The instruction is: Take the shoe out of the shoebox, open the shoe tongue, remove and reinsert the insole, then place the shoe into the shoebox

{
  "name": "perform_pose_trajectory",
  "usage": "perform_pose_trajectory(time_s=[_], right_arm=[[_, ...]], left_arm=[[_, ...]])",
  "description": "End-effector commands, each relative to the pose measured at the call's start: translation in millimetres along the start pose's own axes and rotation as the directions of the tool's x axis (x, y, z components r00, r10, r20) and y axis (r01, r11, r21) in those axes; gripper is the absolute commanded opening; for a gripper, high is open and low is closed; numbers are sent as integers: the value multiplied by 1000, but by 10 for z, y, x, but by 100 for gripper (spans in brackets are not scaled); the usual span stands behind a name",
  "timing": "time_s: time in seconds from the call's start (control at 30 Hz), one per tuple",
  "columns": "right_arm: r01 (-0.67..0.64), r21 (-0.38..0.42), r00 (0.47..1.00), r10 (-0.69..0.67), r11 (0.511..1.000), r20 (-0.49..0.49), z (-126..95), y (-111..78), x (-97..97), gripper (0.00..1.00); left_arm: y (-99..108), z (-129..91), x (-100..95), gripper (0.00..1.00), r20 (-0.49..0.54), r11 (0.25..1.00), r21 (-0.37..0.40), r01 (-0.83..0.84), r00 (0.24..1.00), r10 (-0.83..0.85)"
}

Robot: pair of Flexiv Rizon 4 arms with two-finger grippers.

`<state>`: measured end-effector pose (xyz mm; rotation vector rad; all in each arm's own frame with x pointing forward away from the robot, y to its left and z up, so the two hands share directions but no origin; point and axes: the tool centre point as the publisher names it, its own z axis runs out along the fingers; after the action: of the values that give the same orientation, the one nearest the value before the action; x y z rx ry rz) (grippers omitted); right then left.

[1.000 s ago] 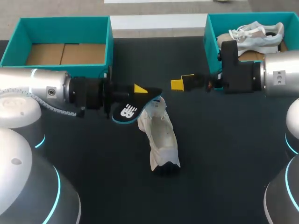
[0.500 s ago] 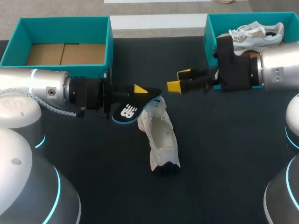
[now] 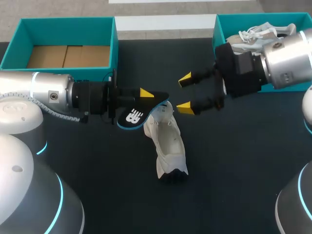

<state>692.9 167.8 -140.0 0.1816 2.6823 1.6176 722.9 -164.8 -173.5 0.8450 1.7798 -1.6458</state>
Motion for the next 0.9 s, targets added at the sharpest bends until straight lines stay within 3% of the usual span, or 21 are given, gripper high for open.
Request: perform_pose_trajectory(time_s=[0.03, 0.53, 0.63, 0.77, 0.9], right_arm=[[397, 149, 911, -368, 906, -189, -8, 68, -79, 100], [409, 147, 906, -380, 901, -188, 2, 56, -79, 100], [410, 246, 912, -400, 878, -91, -17, -84, -149, 100], [395, 390, 908, -418, 831, -30, -60, -255, -234, 100], [385, 406, 911, -412, 829, -23, -53, -460, -283, 100]], left_arm=[[-9, 6, 12, 0, 1, 1000, -3, -1, 1000, 1], [-9, 6, 12, 0, 1, 1000, -3, -1, 1000, 1], [-9, 6, 12, 0, 1, 1000, -3, -1, 1000, 1], [-9, 6, 12, 0, 1, 1000, -3, -1, 1000, 1], [-9, 6, 12, 0, 1, 1000, -3, -1, 1000, 1]])
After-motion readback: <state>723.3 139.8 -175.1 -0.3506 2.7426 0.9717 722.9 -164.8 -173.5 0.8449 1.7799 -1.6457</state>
